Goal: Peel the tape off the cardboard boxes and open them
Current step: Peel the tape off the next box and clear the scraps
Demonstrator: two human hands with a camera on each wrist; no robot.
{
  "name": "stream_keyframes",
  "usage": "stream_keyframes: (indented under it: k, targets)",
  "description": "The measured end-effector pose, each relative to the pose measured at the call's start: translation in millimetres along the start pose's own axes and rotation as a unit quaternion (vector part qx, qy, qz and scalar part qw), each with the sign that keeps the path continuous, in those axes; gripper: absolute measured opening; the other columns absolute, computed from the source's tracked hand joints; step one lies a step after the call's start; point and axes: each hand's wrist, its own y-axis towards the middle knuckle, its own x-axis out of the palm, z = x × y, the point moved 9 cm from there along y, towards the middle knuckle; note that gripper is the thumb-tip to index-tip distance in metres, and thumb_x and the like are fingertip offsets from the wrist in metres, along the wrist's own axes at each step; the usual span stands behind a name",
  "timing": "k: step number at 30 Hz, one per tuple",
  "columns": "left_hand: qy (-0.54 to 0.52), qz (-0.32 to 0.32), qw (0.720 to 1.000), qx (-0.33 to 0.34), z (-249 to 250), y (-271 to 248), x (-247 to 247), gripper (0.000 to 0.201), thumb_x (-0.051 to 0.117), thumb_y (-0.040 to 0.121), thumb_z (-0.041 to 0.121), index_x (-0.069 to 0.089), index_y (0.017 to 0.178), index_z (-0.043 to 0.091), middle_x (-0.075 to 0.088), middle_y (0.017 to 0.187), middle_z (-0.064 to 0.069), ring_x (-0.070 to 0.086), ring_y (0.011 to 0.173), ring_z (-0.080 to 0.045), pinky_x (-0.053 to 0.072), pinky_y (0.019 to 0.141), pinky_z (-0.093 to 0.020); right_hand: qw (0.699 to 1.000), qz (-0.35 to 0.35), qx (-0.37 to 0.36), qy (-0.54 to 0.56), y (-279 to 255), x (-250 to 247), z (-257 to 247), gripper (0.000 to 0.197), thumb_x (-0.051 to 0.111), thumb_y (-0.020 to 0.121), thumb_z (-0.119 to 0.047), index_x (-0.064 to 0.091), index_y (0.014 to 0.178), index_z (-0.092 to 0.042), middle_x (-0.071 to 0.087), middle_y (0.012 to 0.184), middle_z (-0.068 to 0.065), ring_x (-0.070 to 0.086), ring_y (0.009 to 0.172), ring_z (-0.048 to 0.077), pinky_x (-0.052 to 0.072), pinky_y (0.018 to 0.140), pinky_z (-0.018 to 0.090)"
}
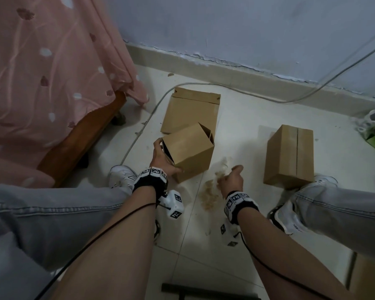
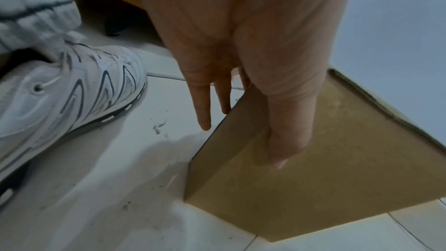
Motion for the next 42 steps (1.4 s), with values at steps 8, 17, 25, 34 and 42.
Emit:
stream_keyframes:
  k: [8, 17, 25, 34, 42]
  targets:
    - [-0.019, 0.012, 1.0, 0.001, 1, 6, 5, 0.13, 0.094, 0.05, 0.008, 0.007, 0.146, 0.027, 0.035, 0.145, -0.01, 0.042, 0.129, -0.026, 0.04, 0.109, -0.044, 0.985, -0.079, -0.066, -0.135, 8, 27, -9, 0.015, 0.07, 0.085, -0.011, 0.074, 0.098, -0.004, 0.061, 0.122, 0.015, 0.062, 0.106, 0.03, 0.048, 0.089, 0.027]
    - [-0.015, 0.011, 1.0, 0.0, 1, 7, 6, 0.13, 0.094, 0.05, 0.009, 0.006, 0.145, 0.027, 0.034, 0.145, -0.009, 0.042, 0.13, -0.027, 0.04, 0.108, -0.043, 0.972, -0.131, -0.071, -0.181, -5, 47, -5, 0.038, 0.042, 0.099, -0.02, 0.051, 0.133, -0.004, 0.053, 0.135, 0.011, 0.033, 0.139, 0.029, 0.012, 0.119, 0.035]
    - [-0.016, 0.012, 1.0, -0.002, 2, 7, 7, 0.131, 0.094, 0.05, 0.009, 0.006, 0.146, 0.027, 0.034, 0.146, -0.008, 0.041, 0.13, -0.027, 0.039, 0.109, -0.043, 0.961, -0.093, -0.138, -0.22, -9, 48, -10, 0.054, 0.053, 0.085, 0.011, 0.036, 0.135, 0.001, 0.029, 0.146, 0.018, 0.055, 0.117, 0.033, 0.047, 0.094, 0.033]
    - [-0.015, 0.013, 1.0, -0.003, 4, 6, 6, 0.13, 0.093, 0.049, 0.012, 0.006, 0.144, 0.03, 0.035, 0.145, -0.007, 0.043, 0.128, -0.027, 0.041, 0.106, -0.043, 0.982, 0.026, -0.112, -0.149, -9, 12, -1, 0.08, 0.077, 0.077, 0.002, 0.027, 0.139, 0.002, 0.031, 0.136, 0.017, 0.066, 0.091, 0.029, 0.054, 0.071, 0.027]
    - [-0.021, 0.016, 1.0, -0.006, 6, 2, 6, 0.127, 0.092, 0.053, 0.007, 0.007, 0.146, 0.027, 0.035, 0.145, -0.008, 0.043, 0.127, -0.026, 0.041, 0.104, -0.037, 0.986, 0.028, -0.046, -0.161, -4, -5, 13, 0.049, 0.056, 0.096, -0.01, 0.033, 0.139, -0.002, 0.04, 0.145, 0.02, 0.062, 0.108, 0.033, 0.049, 0.082, 0.036]
